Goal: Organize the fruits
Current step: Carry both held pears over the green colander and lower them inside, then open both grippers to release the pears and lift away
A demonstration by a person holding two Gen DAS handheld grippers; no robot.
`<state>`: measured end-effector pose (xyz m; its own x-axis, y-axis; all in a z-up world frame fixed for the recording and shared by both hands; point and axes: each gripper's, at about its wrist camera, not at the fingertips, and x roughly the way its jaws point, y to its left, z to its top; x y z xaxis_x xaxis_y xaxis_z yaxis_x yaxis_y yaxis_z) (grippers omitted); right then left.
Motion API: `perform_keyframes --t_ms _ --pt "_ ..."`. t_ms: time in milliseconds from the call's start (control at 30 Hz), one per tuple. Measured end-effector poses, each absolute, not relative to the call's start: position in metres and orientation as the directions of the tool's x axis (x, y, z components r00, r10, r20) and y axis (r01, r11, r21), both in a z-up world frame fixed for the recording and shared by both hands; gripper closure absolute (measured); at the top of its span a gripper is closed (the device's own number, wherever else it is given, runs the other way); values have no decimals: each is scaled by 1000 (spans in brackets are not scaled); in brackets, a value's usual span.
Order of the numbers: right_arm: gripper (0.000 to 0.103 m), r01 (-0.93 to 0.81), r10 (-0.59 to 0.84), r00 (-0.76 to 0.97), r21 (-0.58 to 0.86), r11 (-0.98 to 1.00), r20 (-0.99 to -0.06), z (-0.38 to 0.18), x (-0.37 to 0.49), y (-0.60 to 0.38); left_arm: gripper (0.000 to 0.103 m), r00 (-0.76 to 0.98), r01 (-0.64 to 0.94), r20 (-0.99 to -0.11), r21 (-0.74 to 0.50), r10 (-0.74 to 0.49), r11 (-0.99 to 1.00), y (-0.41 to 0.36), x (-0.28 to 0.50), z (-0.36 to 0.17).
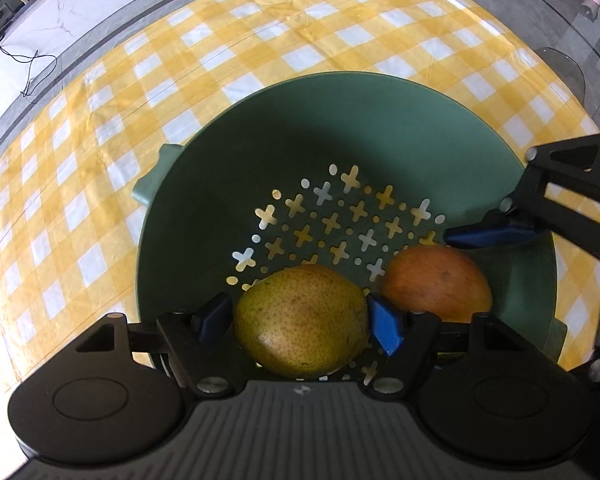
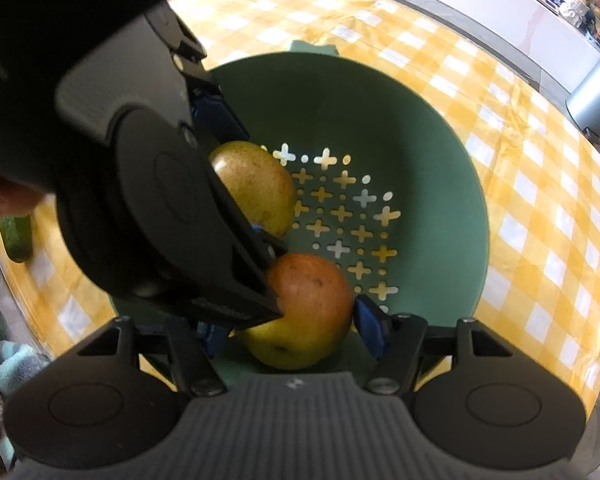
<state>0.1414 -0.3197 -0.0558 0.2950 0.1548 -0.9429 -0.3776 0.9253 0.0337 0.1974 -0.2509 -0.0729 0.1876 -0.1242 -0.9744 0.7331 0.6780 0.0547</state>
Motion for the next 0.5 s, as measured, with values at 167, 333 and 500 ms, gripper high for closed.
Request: perform_keyframes --t_ms 167,333,500 --pt "36 -339 152 316 39 940 -936 -44 137 -322 19 193 718 -969 30 -157 695 -246 196 -67" --pt "31 -303 144 372 27 953 -917 -29 126 -321 24 221 699 -944 -20 -244 715 -228 190 -42" --pt "27 -204 115 478 18 979 -871 -6 104 -316 24 309 690 -881 -52 -359 722 -199 170 9"
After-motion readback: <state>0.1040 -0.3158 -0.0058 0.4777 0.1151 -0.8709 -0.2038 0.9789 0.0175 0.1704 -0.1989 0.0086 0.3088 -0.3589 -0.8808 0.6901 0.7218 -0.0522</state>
